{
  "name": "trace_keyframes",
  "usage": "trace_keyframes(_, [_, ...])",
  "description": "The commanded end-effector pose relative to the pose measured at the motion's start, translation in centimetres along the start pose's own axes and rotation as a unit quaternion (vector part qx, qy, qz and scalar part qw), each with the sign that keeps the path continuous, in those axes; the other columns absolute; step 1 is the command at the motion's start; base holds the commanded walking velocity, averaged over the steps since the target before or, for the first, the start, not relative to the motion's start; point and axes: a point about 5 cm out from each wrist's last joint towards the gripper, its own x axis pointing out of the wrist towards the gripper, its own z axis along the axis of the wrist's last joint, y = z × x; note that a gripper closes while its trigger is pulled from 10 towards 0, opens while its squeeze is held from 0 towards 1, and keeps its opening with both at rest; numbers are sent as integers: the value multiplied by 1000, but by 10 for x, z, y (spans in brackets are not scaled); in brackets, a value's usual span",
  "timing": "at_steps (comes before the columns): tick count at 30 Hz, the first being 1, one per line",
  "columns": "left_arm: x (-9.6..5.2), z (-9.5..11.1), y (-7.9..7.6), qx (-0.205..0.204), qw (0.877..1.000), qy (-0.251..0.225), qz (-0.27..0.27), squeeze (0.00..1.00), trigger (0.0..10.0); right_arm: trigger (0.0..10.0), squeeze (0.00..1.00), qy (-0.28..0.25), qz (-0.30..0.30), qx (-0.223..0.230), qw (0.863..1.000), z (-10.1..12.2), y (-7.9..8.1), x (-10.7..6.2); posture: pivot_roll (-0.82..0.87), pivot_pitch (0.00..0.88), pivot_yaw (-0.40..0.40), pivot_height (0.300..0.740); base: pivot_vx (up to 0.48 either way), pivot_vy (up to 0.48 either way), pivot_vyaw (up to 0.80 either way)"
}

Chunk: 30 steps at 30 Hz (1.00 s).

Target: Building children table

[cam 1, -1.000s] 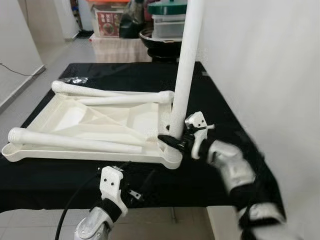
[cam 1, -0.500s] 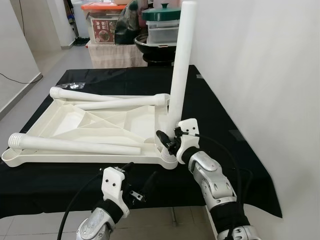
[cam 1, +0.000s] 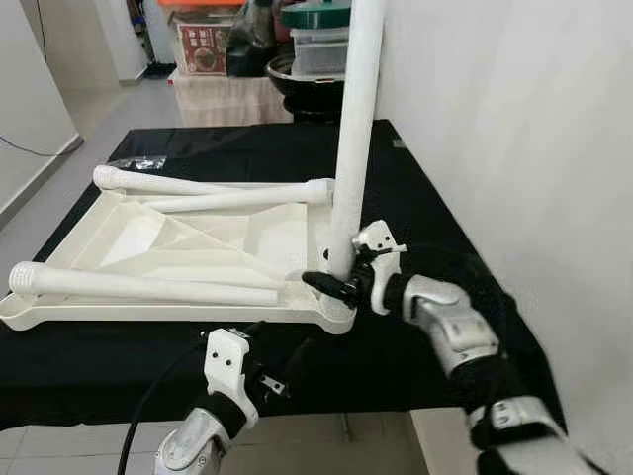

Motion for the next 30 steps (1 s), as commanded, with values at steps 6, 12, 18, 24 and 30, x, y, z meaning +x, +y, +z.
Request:
trace_keyframes(6, [-2,-3,-2,1,1000,5,0,0,10000,10000,0,12,54,10,998,2,-3,2,65,51,-46,740,0,0,0])
trace_keyframes(12, [-3,-2,-3,2,1000,4,1,0,10000,0,0,6,82,26,996,6,-6,3,70,60,-44,740,0,0,0])
trace_keyframes(18, [-4,-2,-4,2,1000,4,1,0,10000,0,0,9,107,37,994,2,-8,0,70,66,-41,740,0,0,0])
trace_keyframes(24, [-5,-1,-4,1,1000,4,1,0,10000,0,0,1,73,41,997,-1,-13,-6,65,72,-39,740,0,0,0])
trace_keyframes(30, [-8,1,-3,1,1000,2,4,0,10000,0,0,27,-283,122,951,-50,-14,-9,47,99,-45,740,0,0,0])
